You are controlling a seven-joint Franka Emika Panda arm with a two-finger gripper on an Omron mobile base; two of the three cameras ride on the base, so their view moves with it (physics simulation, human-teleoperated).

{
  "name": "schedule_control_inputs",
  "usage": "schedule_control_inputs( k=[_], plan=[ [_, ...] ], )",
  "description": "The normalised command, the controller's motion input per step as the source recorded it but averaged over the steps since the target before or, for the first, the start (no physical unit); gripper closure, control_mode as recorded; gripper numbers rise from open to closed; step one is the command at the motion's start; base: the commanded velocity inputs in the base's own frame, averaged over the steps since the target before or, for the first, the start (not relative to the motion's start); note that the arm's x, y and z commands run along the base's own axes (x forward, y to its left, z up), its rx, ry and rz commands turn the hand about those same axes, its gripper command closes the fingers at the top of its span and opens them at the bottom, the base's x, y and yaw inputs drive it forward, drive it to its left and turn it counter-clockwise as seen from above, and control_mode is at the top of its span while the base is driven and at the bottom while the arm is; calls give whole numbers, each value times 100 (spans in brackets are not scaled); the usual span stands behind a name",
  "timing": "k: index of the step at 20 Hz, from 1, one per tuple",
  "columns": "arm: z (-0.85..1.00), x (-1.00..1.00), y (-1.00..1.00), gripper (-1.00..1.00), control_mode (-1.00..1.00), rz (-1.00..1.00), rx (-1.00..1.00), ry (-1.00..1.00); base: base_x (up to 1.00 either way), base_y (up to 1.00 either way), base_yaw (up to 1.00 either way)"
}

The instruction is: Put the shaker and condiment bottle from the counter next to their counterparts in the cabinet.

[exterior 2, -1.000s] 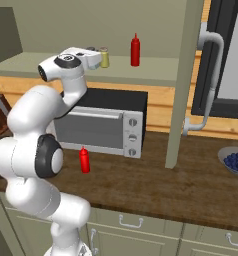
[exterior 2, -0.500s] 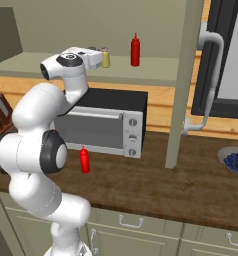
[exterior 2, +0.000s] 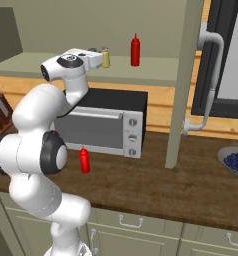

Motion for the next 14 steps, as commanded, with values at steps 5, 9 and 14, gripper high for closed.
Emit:
schedule_control_inputs(
  k=[5,9,14],
  plan=[
    [-19,0,0,-100,-100,0,0,0,0,0,0],
    [-1,0,0,-100,-100,0,0,-1,0,0,0],
    [0,-5,0,-100,-100,0,0,0,0,0,0]
  ],
)
